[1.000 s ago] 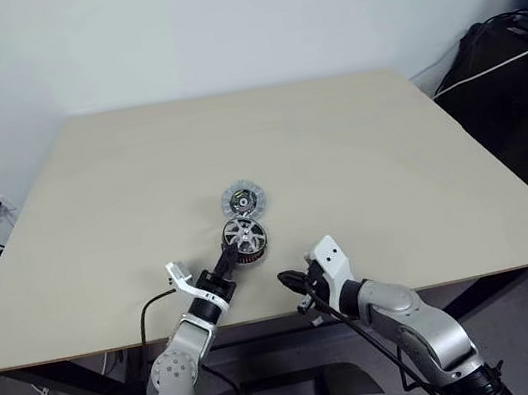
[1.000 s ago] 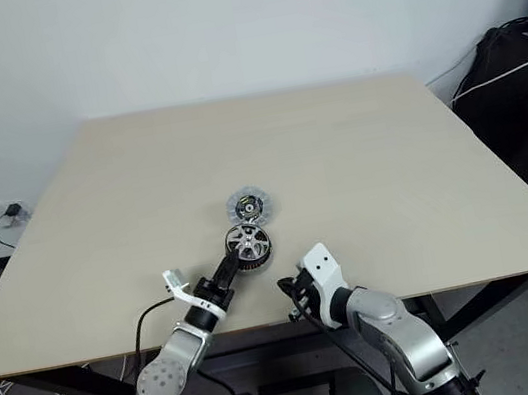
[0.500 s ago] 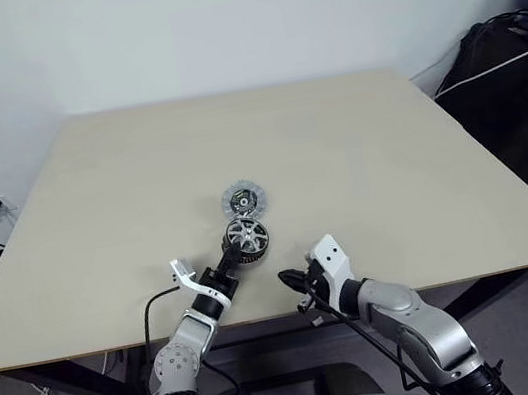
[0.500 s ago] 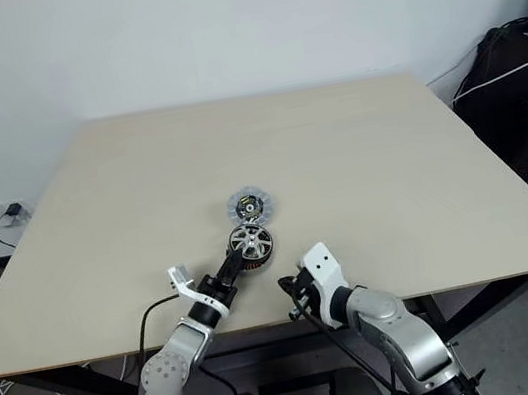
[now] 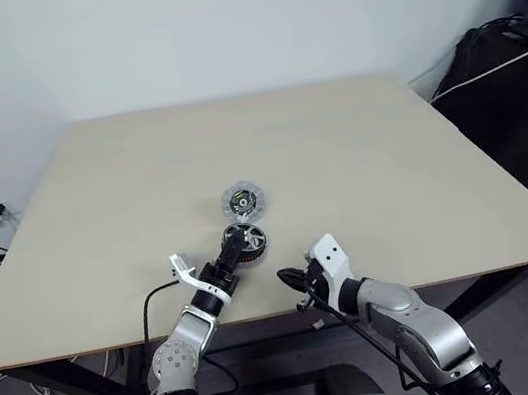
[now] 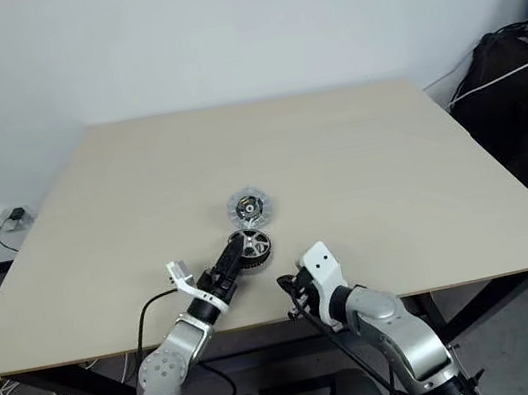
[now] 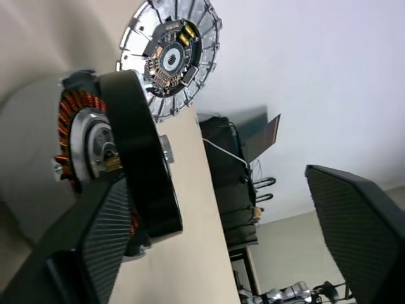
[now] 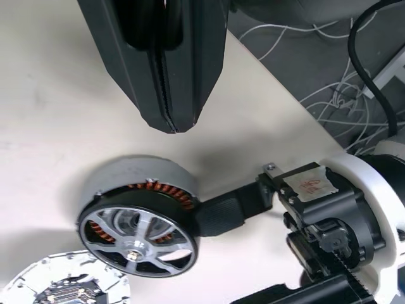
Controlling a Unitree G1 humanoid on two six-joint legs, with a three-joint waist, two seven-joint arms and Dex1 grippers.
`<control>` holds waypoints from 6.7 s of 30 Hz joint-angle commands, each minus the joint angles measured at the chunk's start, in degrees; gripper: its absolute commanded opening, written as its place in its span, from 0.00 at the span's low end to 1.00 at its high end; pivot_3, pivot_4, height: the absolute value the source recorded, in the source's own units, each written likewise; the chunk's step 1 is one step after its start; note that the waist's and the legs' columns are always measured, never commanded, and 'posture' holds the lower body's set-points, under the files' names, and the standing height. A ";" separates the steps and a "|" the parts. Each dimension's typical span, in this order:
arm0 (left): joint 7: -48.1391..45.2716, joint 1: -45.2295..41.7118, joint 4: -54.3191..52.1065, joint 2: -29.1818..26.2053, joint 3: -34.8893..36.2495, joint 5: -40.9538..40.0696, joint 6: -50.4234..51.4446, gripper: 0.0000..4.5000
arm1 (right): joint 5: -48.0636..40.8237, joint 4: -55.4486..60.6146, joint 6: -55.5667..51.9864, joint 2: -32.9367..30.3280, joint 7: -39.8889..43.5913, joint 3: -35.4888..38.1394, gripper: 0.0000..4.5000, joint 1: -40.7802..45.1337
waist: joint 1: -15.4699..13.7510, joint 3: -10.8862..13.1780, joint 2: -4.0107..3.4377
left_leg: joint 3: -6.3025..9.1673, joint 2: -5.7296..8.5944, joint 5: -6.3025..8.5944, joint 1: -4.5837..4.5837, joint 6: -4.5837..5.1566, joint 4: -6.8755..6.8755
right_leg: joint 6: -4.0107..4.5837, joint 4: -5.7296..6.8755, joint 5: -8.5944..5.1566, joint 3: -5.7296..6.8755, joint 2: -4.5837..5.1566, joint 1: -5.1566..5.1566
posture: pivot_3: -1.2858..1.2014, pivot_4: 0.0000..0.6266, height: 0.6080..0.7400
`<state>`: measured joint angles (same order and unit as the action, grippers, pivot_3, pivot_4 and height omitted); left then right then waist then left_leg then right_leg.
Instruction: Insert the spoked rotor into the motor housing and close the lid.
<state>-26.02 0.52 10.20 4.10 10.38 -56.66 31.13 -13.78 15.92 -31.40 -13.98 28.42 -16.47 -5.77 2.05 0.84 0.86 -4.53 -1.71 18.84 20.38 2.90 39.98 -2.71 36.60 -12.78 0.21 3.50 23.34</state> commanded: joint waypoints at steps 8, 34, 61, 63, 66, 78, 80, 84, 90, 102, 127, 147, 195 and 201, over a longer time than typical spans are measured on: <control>1.69 2.81 -5.72 2.76 0.65 -0.60 -0.35 0.99 | 0.07 -0.31 1.54 0.63 0.27 -0.25 0.00 1.91 | -0.12 0.00 0.00 | 0.05 0.10 0.01 0.43 0.03 -0.01 | 0.28 -0.14 0.15 -0.05 -0.01 0.04 | 0.52 0.00 1.00; -1.55 12.22 -13.45 -1.64 -7.93 32.55 -35.78 0.99 | 2.85 -3.62 7.40 4.45 -3.66 -0.11 0.00 5.99 | -0.48 0.18 -0.22 | 0.03 0.13 0.08 0.59 0.06 -0.04 | 0.26 -0.46 0.19 0.01 -0.02 0.10 | 0.52 0.00 1.00; 2.99 17.31 -7.53 -6.50 -14.26 48.04 -51.22 0.56 | 13.87 -37.57 20.04 18.25 -11.18 -1.23 0.00 28.39 | 0.07 0.28 -0.68 | -0.10 0.11 0.06 0.74 0.07 -0.13 | 0.00 -0.52 0.36 0.02 -0.03 0.20 | 0.52 0.00 1.00; 3.12 17.31 -7.36 -6.58 -14.36 48.17 -51.17 0.42 | 14.43 -40.14 20.41 18.27 -11.04 -1.45 0.00 28.82 | 0.09 0.25 -0.73 | -0.11 0.11 0.05 0.73 0.05 -0.12 | -0.01 -0.52 0.37 0.01 -0.03 0.20 | 0.52 0.00 1.00; 3.33 17.31 -7.03 -6.68 -14.48 48.31 -51.20 0.36 | 14.99 -43.59 20.02 18.14 -10.44 -1.65 0.00 28.80 | 0.10 0.21 -0.79 | -0.11 0.11 0.04 0.71 0.04 -0.13 | -0.02 -0.51 0.37 0.01 -0.03 0.18 | 0.52 0.00 1.00; 2.74 16.09 -4.01 -7.08 -14.66 48.18 -52.96 0.36 | 16.06 -35.27 16.49 14.95 -3.52 -4.25 0.00 27.91 | 0.17 -0.15 -1.24 | -0.16 0.10 0.06 0.34 0.08 -0.12 | -0.01 -0.46 0.37 -0.02 -0.03 -0.10 | 0.52 0.00 1.00; 2.54 15.73 -3.30 -7.25 -14.76 48.26 -53.32 0.32 | 16.48 -30.27 15.00 12.44 -0.05 -6.01 0.00 28.14 | 0.13 -0.14 -1.25 | -0.17 0.10 0.06 0.44 0.09 -0.12 | -0.01 -0.45 0.38 -0.04 -0.03 0.00 | 0.52 0.00 1.00; 1.26 15.21 -2.49 -7.35 -14.99 47.21 -53.17 0.10 | 17.24 -23.99 12.11 7.47 5.26 -7.84 0.00 29.19 | 0.08 -0.14 -1.25 | -0.17 0.14 0.07 0.49 0.10 -0.12 | -0.02 -0.46 0.38 -0.03 -0.04 0.06 | 0.52 0.00 1.00; 1.26 14.73 -1.94 -7.10 -15.03 47.35 -53.16 0.01 | 19.54 -22.53 11.14 0.87 12.05 -10.88 0.00 31.98 | 0.06 -0.15 -1.22 | -0.20 0.21 0.07 0.47 0.11 -0.11 | -0.01 -0.48 0.38 -0.02 -0.04 0.03 | 0.52 0.00 1.00; 2.45 14.53 -3.35 -6.84 -15.53 47.67 -51.72 0.00 | 24.65 -26.27 13.83 -3.55 19.88 -16.44 0.63 37.69 | 0.03 -0.15 -1.21 | -0.23 0.25 0.07 0.46 0.11 -0.11 | -0.01 -0.48 0.39 -0.02 -0.05 0.03 | 0.52 0.00 1.00; 4.36 15.99 -6.73 -6.32 -17.16 47.51 -49.33 0.00 | 30.75 -38.20 21.01 -4.06 28.75 -19.40 0.63 44.26 | 0.02 -0.15 -1.22 | -0.25 0.27 0.06 0.46 0.09 -0.10 | -0.01 -0.48 0.40 -0.02 -0.05 0.03 | 0.52 0.00 1.00; 3.95 16.23 -4.03 -5.50 -16.62 46.89 -50.84 0.00 | 32.06 -43.25 22.04 -1.44 29.43 -19.49 0.59 45.73 | 0.09 -0.16 -1.23 | -0.29 0.24 0.03 0.40 0.04 -0.10 | 0.06 -0.46 0.45 -0.02 -0.07 0.02 | 0.52 0.00 1.00; 0.67 12.48 0.52 -4.99 -16.54 46.14 -50.03 0.00 | 28.73 -12.41 4.69 -10.60 25.31 -13.91 0.02 32.00 | -0.51 -0.13 -1.20 | -0.28 0.24 0.05 0.48 0.09 -0.07 | 0.10 -0.54 0.48 0.00 -0.07 0.06 | 0.52 0.00 1.00; 0.71 12.54 0.76 -4.91 -16.45 46.24 -50.24 0.00 | 29.41 -17.63 6.99 -7.52 25.13 -17.23 0.12 34.40 | -0.53 -0.13 -1.19 | -0.27 0.25 0.05 0.48 0.09 -0.06 | 0.09 -0.55 0.48 0.00 -0.07 0.04 | 0.52 0.00 1.00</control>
<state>-25.10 13.78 11.18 -1.12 -5.92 -10.15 -17.93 15.43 -0.58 -25.96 -22.27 53.79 -33.56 26.60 1.51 0.71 -0.33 -4.81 -1.46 18.89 20.85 2.99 39.93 -2.62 36.06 -12.30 0.22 3.44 23.38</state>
